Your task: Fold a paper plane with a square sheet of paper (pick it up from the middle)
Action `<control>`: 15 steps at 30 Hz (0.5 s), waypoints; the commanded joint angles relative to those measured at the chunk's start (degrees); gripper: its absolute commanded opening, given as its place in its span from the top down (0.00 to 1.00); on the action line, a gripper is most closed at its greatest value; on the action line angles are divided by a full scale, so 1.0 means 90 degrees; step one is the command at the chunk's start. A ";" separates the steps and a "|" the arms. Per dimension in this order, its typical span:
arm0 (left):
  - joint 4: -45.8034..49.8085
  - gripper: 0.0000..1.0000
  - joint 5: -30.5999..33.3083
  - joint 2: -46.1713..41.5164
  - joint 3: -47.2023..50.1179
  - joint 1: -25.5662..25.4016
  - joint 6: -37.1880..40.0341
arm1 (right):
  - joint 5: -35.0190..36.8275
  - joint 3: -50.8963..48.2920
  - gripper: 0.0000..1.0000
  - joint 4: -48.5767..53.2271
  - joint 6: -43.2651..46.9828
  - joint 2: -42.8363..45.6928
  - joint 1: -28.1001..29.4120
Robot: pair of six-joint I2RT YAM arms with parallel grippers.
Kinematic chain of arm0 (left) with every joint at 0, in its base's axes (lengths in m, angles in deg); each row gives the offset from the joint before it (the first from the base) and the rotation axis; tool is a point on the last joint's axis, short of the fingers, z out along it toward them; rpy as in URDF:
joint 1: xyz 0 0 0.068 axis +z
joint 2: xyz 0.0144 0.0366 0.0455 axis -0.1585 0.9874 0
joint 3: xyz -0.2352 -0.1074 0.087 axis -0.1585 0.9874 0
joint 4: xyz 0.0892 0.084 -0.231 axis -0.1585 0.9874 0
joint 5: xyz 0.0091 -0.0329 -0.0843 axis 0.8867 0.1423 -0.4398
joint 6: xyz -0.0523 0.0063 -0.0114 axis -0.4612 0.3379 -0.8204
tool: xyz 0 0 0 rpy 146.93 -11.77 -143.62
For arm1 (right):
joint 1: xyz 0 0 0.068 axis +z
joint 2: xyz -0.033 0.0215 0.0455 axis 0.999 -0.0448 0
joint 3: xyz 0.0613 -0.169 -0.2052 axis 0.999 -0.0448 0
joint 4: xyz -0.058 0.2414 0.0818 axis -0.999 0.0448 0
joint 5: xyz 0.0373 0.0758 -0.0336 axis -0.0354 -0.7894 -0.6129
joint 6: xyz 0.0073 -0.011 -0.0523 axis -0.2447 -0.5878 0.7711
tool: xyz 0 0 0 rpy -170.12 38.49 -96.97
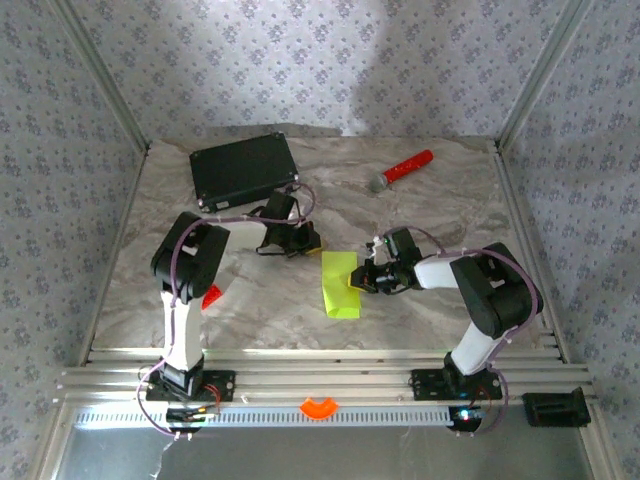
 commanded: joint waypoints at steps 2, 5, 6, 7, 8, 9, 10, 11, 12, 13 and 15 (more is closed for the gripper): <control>0.0429 0.93 0.0350 -0.0916 0.0118 -0.0024 -0.0067 | 0.1010 -0.0392 1.00 0.1145 -0.0110 -0.0212 -0.0056; 0.0770 0.92 0.0262 -0.1227 0.0193 -0.0224 -0.0116 | 0.1006 -0.0370 1.00 0.1048 -0.0210 -0.0201 -0.0046; 0.0816 0.92 0.0194 -0.1287 0.0265 -0.0309 -0.0170 | 0.1010 -0.0369 1.00 0.1029 -0.0230 -0.0200 -0.0045; 0.0838 0.92 0.0106 -0.1340 0.0340 -0.0406 -0.0254 | 0.1028 -0.0359 1.00 0.1026 -0.0259 -0.0198 -0.0037; 0.0838 0.92 -0.0007 -0.1363 0.0406 -0.0493 -0.0367 | 0.1048 -0.0358 1.00 0.1010 -0.0287 -0.0197 -0.0027; 0.0841 0.91 -0.0182 -0.1366 0.0466 -0.0587 -0.0452 | 0.1078 -0.0359 1.00 0.1015 -0.0299 -0.0195 -0.0018; 0.0879 0.92 -0.0297 -0.1359 0.0482 -0.0670 -0.0505 | 0.1095 -0.0354 1.00 0.1023 -0.0310 -0.0188 -0.0007; 0.0907 0.91 -0.0368 -0.1361 0.0495 -0.0767 -0.0555 | 0.1127 -0.0369 1.00 0.1017 -0.0325 -0.0181 -0.0002; 0.0896 0.92 -0.0390 -0.1385 0.0542 -0.0866 -0.0606 | 0.1161 -0.0369 1.00 0.1029 -0.0331 -0.0178 0.0002; 0.0846 0.91 -0.0392 -0.1386 0.0578 -0.0944 -0.0631 | 0.1167 -0.0376 1.00 0.1027 -0.0340 -0.0170 0.0003; 0.0799 0.91 -0.0434 -0.1340 0.0631 -0.1080 -0.0657 | 0.1182 -0.0376 1.00 0.1020 -0.0355 -0.0188 0.0013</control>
